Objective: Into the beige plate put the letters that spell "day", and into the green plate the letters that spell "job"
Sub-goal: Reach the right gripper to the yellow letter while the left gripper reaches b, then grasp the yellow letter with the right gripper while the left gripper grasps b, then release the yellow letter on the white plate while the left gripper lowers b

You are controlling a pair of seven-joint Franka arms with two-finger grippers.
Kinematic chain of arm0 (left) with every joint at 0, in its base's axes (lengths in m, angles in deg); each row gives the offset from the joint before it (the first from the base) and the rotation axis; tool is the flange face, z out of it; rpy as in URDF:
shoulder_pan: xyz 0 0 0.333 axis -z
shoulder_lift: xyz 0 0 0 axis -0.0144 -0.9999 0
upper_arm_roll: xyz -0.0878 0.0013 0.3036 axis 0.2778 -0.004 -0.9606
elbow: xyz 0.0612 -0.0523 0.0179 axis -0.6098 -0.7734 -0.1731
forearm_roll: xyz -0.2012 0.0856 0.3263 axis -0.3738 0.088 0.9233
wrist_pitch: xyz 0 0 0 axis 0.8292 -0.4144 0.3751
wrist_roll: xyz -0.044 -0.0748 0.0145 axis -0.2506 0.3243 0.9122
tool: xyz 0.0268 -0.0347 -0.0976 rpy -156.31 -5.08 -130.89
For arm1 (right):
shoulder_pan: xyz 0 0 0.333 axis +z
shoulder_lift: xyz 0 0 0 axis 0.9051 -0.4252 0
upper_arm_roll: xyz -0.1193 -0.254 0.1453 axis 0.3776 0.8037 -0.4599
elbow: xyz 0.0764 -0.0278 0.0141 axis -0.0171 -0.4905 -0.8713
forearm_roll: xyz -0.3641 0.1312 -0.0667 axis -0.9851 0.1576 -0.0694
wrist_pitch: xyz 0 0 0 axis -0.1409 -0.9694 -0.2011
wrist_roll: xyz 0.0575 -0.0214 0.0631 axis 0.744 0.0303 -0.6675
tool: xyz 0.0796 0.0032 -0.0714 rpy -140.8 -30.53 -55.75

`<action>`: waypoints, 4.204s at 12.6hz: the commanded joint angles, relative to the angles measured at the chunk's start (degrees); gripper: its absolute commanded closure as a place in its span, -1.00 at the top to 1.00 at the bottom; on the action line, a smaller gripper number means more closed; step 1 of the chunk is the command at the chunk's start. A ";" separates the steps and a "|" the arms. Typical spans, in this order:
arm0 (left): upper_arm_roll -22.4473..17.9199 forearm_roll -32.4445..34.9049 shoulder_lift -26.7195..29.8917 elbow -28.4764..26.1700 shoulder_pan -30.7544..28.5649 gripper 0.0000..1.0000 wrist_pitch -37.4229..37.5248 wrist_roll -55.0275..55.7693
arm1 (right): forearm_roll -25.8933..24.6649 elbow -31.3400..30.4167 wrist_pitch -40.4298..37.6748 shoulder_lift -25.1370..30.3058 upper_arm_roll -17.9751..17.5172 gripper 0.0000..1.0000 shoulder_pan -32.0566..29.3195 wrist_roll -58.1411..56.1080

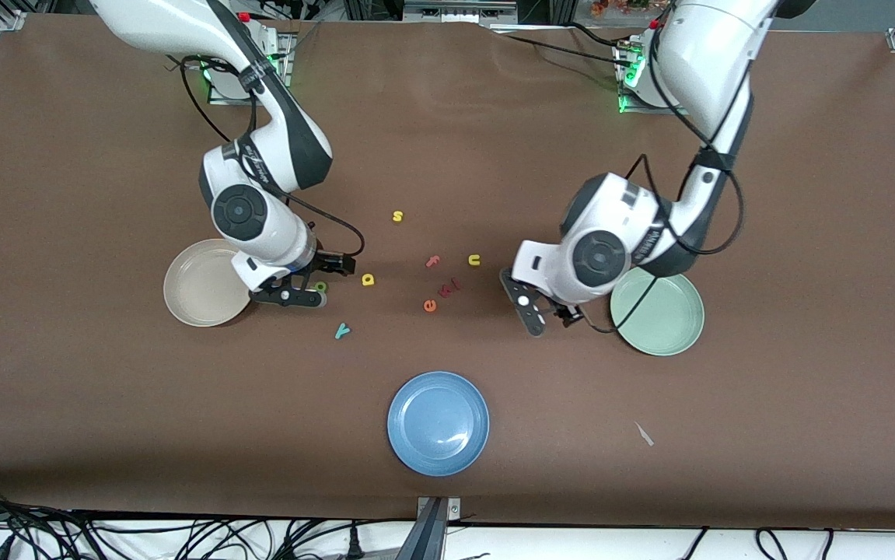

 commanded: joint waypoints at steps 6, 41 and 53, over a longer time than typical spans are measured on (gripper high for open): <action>-0.68 2.65 -5.43 0.46 4.00 0.93 -5.51 -5.67 | -2.25 0.14 8.59 -7.93 0.30 1.00 3.73 4.96; -0.68 1.24 6.51 -3.49 -4.07 -0.90 5.80 -4.97 | -2.97 -16.10 10.96 7.09 18.03 -0.92 4.26 -17.57; -1.12 2.12 5.73 -10.07 -19.46 -0.87 7.05 2.85 | 12.58 -9.73 12.02 2.81 24.21 1.00 10.13 -8.31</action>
